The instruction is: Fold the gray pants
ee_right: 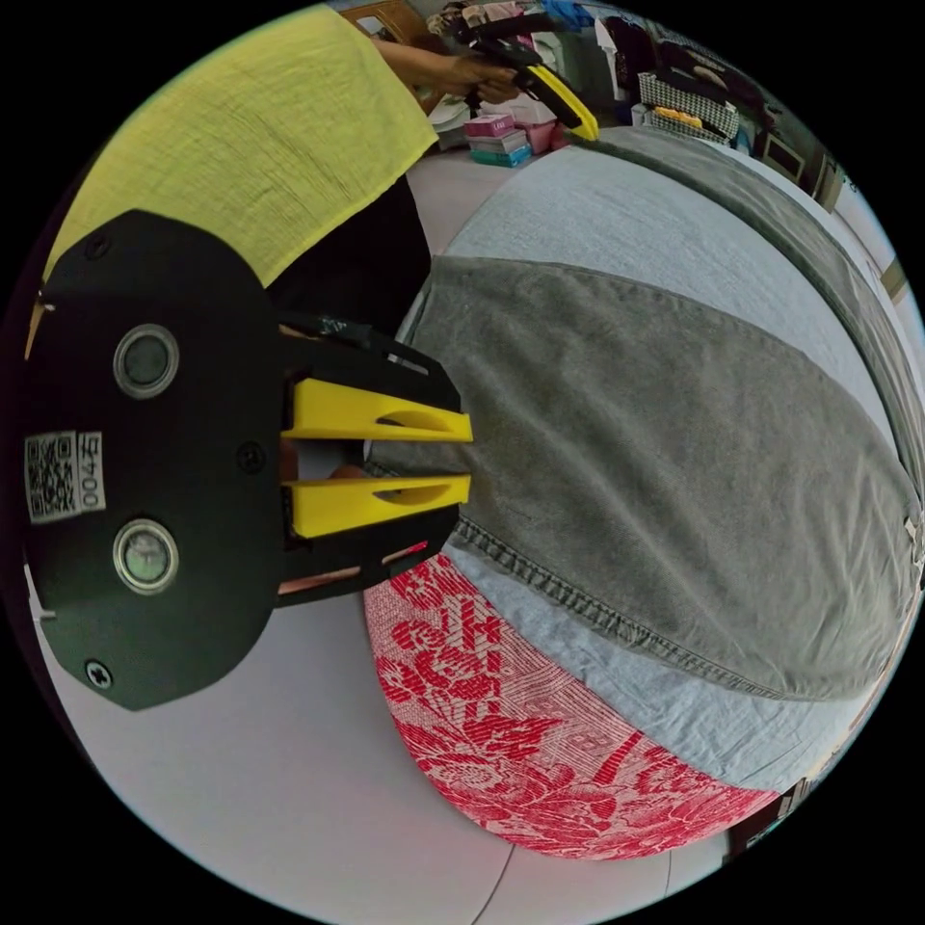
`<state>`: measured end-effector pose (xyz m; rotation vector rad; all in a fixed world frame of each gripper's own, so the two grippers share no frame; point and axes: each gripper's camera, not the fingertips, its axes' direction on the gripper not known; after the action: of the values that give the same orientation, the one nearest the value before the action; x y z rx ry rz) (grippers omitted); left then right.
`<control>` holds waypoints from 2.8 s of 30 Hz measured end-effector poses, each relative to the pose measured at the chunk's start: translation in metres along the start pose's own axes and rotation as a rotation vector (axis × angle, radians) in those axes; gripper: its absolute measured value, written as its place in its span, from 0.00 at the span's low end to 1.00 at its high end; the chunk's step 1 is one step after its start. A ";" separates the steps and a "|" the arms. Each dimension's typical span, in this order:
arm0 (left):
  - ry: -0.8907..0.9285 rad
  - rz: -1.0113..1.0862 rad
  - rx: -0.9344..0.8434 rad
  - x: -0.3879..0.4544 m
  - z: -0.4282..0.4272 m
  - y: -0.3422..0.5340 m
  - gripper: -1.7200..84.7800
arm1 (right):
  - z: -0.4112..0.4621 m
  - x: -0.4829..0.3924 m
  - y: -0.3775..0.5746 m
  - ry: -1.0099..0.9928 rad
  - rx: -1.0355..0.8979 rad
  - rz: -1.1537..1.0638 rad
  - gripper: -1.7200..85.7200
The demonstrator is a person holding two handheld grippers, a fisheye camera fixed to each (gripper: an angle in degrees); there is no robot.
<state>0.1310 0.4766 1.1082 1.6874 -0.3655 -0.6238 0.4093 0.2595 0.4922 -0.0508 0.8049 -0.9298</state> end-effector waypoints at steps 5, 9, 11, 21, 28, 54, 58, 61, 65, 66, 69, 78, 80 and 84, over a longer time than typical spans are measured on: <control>-0.014 0.025 -0.012 0.043 0.009 0.002 0.03 | 0.015 -0.002 -0.013 -0.003 -0.030 -0.001 0.09; 0.045 0.041 0.107 0.065 -0.037 -0.015 0.04 | 0.024 -0.002 -0.019 -0.014 -0.044 0.004 0.09; 0.031 0.052 0.125 0.071 -0.042 -0.028 0.04 | 0.029 0.000 -0.019 -0.022 -0.036 0.006 0.09; 0.016 0.026 -0.084 0.084 0.030 -0.078 0.05 | 0.040 0.004 -0.004 -0.078 0.041 0.058 0.05; 0.085 0.000 -0.172 0.080 0.042 -0.108 0.04 | 0.034 -0.012 -0.026 -0.043 0.138 0.041 0.14; 0.171 0.157 0.046 -0.007 -0.021 -0.339 0.08 | 0.085 0.036 -0.020 -0.055 0.136 0.266 0.09; 0.130 0.207 0.064 -0.027 -0.009 -0.389 0.12 | 0.091 0.025 -0.029 0.038 0.096 0.287 0.09; 0.075 0.231 0.034 -0.048 0.004 -0.412 0.15 | 0.094 0.030 -0.033 0.043 0.067 0.311 0.09; 0.022 0.254 -0.016 -0.087 0.016 -0.411 0.15 | 0.099 0.048 -0.026 -0.013 0.082 0.349 0.09; 0.038 0.260 -0.011 -0.099 0.011 -0.405 0.15 | 0.100 0.050 -0.025 -0.018 0.084 0.355 0.09; 0.099 0.248 -0.024 -0.130 -0.014 -0.384 0.16 | 0.103 0.056 -0.023 -0.024 0.089 0.368 0.09; 0.282 0.023 0.076 -0.328 -0.134 -0.152 0.16 | 0.114 0.089 0.010 -0.167 0.230 0.473 0.07; 0.349 -0.095 0.091 -0.376 -0.150 -0.083 0.16 | 0.116 0.097 0.010 -0.191 0.220 0.462 0.06; 0.623 -0.422 0.169 -0.474 -0.156 0.093 0.16 | 0.117 0.100 0.003 -0.187 0.197 0.410 0.06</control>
<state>-0.1494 0.8471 1.3122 2.0385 0.4023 -0.3405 0.5194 0.1549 0.5150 0.1907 0.5204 -0.6006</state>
